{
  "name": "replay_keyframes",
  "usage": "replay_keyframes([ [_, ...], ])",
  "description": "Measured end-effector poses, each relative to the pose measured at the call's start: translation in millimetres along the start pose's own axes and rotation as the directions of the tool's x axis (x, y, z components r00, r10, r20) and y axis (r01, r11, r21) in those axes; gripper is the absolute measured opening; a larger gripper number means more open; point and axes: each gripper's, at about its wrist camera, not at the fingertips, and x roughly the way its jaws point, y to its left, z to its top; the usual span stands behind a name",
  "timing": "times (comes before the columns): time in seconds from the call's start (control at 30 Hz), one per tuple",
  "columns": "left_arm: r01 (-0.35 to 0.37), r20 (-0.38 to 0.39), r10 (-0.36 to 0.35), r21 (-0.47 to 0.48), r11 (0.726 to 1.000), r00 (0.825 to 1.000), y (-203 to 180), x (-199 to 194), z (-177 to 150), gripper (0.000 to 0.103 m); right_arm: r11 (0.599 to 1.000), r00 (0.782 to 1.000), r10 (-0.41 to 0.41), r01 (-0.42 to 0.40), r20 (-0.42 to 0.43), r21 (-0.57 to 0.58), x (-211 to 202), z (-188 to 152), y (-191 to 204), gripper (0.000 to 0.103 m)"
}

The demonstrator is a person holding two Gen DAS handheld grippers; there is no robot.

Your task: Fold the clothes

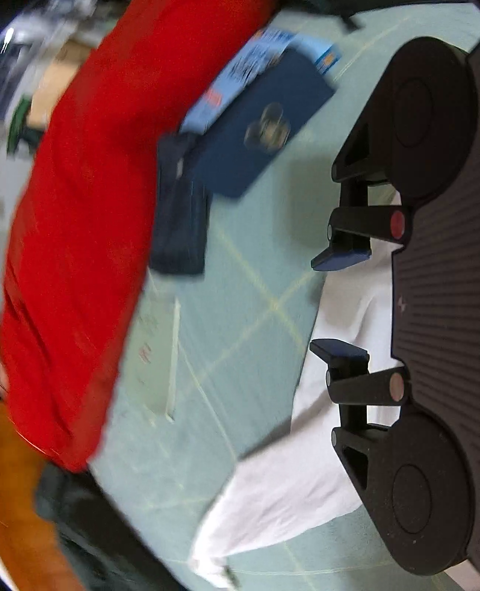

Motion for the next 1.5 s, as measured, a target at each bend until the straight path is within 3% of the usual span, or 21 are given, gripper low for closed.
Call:
replay_keyframes([
  [0.17, -0.007, -0.009, 0.007, -0.023, 1.0, 1.0, 10, 3, -5, 0.084, 0.978, 0.993, 0.057, -0.076, -0.099, -0.196, 45, 12, 33, 0.046],
  [0.27, -0.011, -0.015, 0.011, -0.036, 0.999, 1.0, 17, 4, -7, 0.084, 0.952, 0.988, 0.048, -0.09, -0.146, -0.293, 59, 8, 41, 0.046],
  [0.47, 0.02, -0.032, -0.021, -0.05, 0.999, 0.999, 21, 13, -11, 0.084, 0.927, 0.989, 0.061, -0.108, -0.138, -0.36, 63, 1, 45, 0.043],
  [0.57, 0.027, -0.036, -0.029, -0.039, 0.999, 0.999, 19, 13, -13, 0.084, 0.931, 0.985, 0.093, -0.137, -0.143, -0.339, 64, 1, 43, 0.03],
  [0.6, 0.03, -0.035, -0.031, -0.037, 0.999, 0.999, 19, 13, -13, 0.084, 0.932, 0.984, 0.104, -0.147, -0.144, -0.331, 63, 1, 42, 0.014],
  [0.63, 0.032, -0.034, -0.033, -0.038, 0.999, 0.999, 20, 13, -13, 0.084, 0.929, 0.983, 0.114, -0.156, -0.142, -0.336, 62, 0, 45, 0.003],
  [0.73, 0.034, -0.03, -0.035, -0.045, 0.998, 0.999, 22, 13, -13, 0.084, 0.923, 0.991, 0.094, -0.123, -0.098, -0.366, 60, 1, 50, 0.003],
  [0.9, 0.026, -0.03, -0.028, -0.054, 0.998, 0.999, 25, 13, -15, 0.084, 0.966, 0.999, 0.023, -0.012, 0.041, -0.258, 60, 28, 32, 0.003],
  [1.07, 0.013, -0.031, -0.016, -0.085, 0.996, 0.999, 34, 12, -17, 0.084, 0.989, 0.999, -0.032, 0.037, 0.032, -0.146, 78, 44, 17, 0.003],
  [1.17, 0.005, -0.03, -0.007, -0.084, 0.996, 1.0, 37, 10, -19, 0.084, 0.995, 0.999, -0.027, 0.031, 0.035, -0.094, 79, 43, 10, 0.008],
  [1.23, 0.009, -0.027, -0.011, -0.091, 0.996, 1.0, 39, 9, -19, 0.084, 0.994, 0.999, 0.024, -0.019, 0.048, -0.106, 68, 41, 12, 0.013],
  [1.3, 0.01, -0.028, -0.013, -0.101, 0.995, 1.0, 40, 10, -19, 0.084, 0.988, 0.998, 0.043, -0.035, 0.05, -0.152, 59, 40, 21, 0.026],
  [1.37, 0.013, -0.031, -0.016, -0.098, 0.995, 0.999, 38, 11, -19, 0.084, 0.979, 0.998, 0.044, -0.035, 0.041, -0.201, 58, 38, 33, 0.047],
  [1.5, 0.021, -0.033, -0.024, -0.084, 0.996, 0.999, 36, 10, -21, 0.084, 0.952, 0.999, 0.039, -0.04, -0.008, -0.305, 75, 33, 53, 0.056],
])
